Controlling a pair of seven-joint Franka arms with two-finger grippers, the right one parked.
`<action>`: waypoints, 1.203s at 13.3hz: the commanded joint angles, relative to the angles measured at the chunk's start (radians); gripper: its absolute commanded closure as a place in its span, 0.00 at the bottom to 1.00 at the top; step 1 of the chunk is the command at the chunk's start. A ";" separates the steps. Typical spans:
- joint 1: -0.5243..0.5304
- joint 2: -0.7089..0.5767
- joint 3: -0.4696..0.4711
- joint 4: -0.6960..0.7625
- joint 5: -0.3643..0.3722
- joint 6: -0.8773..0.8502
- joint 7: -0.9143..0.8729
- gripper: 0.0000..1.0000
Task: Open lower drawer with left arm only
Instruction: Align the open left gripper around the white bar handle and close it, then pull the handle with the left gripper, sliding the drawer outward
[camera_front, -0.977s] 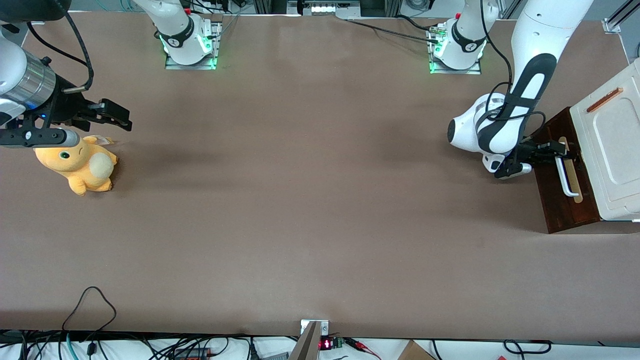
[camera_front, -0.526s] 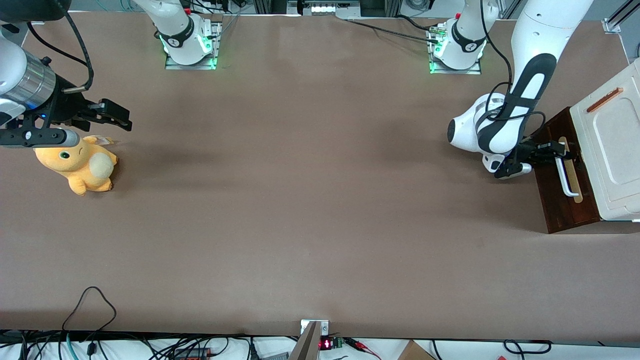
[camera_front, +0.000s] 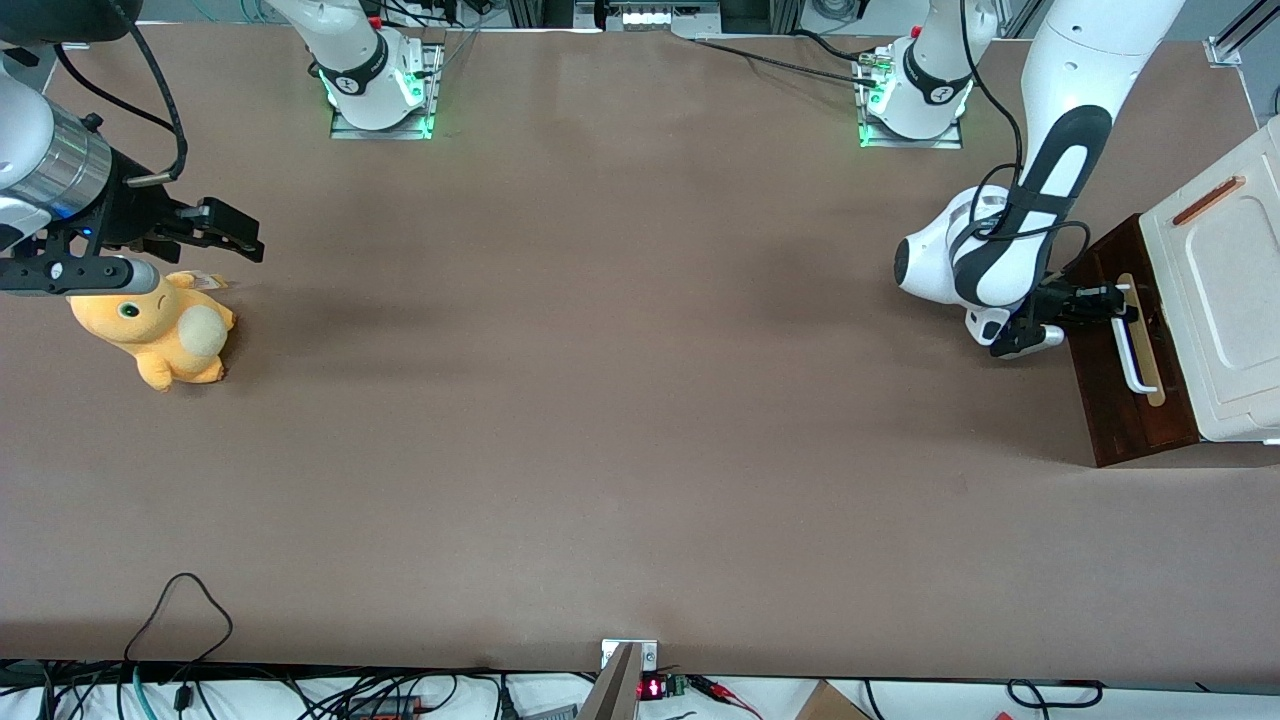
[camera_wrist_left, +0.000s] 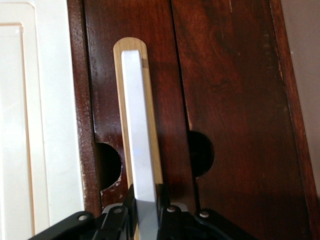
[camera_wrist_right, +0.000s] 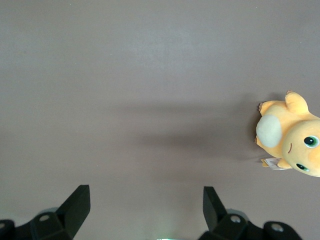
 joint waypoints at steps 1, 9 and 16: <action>-0.003 0.000 0.006 -0.002 0.025 0.006 0.004 0.98; -0.027 -0.006 -0.005 0.007 0.021 0.008 0.004 1.00; -0.061 -0.009 -0.137 0.027 -0.071 0.009 0.015 1.00</action>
